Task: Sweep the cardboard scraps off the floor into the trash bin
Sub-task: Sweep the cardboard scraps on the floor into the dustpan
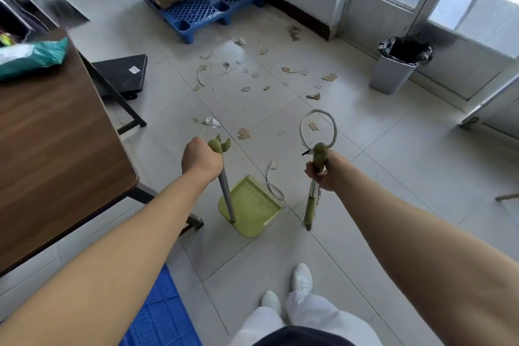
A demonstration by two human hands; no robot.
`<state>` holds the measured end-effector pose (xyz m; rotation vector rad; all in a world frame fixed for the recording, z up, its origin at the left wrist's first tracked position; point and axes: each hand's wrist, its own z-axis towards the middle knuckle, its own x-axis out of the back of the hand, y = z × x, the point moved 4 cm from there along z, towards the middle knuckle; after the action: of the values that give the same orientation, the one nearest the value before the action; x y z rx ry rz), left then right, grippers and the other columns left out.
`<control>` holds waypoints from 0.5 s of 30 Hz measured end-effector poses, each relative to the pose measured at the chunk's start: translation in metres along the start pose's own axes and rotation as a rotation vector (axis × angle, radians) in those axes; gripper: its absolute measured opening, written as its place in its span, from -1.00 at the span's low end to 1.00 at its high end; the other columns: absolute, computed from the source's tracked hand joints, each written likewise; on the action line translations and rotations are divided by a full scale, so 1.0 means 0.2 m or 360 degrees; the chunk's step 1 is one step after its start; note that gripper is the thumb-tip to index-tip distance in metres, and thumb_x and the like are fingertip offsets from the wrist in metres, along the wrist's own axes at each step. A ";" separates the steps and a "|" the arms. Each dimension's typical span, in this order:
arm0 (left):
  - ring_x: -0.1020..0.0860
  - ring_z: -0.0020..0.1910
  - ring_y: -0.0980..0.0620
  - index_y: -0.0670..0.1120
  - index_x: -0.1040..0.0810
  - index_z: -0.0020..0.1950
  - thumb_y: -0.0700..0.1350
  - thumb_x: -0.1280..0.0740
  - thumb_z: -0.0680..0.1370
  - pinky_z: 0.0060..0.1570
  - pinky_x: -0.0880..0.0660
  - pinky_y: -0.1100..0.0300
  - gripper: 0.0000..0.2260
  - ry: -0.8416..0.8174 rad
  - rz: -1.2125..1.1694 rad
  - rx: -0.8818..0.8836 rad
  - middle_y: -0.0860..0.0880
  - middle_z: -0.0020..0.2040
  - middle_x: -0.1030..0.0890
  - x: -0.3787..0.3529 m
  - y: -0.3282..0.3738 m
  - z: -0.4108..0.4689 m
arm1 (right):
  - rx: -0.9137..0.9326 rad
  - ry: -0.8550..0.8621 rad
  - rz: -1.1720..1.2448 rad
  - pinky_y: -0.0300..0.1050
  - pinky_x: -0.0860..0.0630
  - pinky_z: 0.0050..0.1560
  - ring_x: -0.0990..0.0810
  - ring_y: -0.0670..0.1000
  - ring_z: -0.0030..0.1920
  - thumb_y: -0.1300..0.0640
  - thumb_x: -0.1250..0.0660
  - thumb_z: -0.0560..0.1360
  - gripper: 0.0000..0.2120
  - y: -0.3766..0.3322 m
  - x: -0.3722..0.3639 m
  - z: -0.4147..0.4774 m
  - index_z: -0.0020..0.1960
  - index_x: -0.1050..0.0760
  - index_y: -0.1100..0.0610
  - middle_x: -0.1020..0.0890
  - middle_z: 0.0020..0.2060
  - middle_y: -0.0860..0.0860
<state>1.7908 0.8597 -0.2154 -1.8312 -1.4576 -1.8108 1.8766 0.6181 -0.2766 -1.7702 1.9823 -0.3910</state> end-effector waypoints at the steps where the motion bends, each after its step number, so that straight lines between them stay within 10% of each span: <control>1: -0.55 0.05 -0.24 -0.28 -0.49 0.11 -0.22 -0.31 0.51 0.02 -0.56 -0.05 -0.78 0.0017 -0.0003 0.0020 -0.24 0.09 -0.56 0.00 0.01 0.04 | -0.0035 -0.0008 0.0031 -0.33 -0.49 -0.62 -0.42 -0.04 -0.38 0.26 -0.32 0.51 -0.83 -0.01 -0.01 0.03 -0.22 -0.37 0.25 -0.41 -0.22 0.18; 15: -0.53 0.12 -0.25 -0.28 -0.44 0.19 -0.20 -0.30 0.53 0.07 -0.53 -0.04 -0.73 0.0080 0.0000 0.0180 -0.24 0.19 -0.52 0.02 0.04 0.50 | -0.0371 0.0067 0.0415 -0.25 -0.50 -0.65 -0.50 0.01 -0.50 0.29 -0.35 0.50 -0.88 -0.01 -0.25 0.43 -0.16 -0.43 0.28 -0.44 -0.23 0.21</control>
<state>1.8624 0.9295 -0.2314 -1.7194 -1.5093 -1.7240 1.9251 0.6751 -0.3428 -1.6132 2.3322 -0.1159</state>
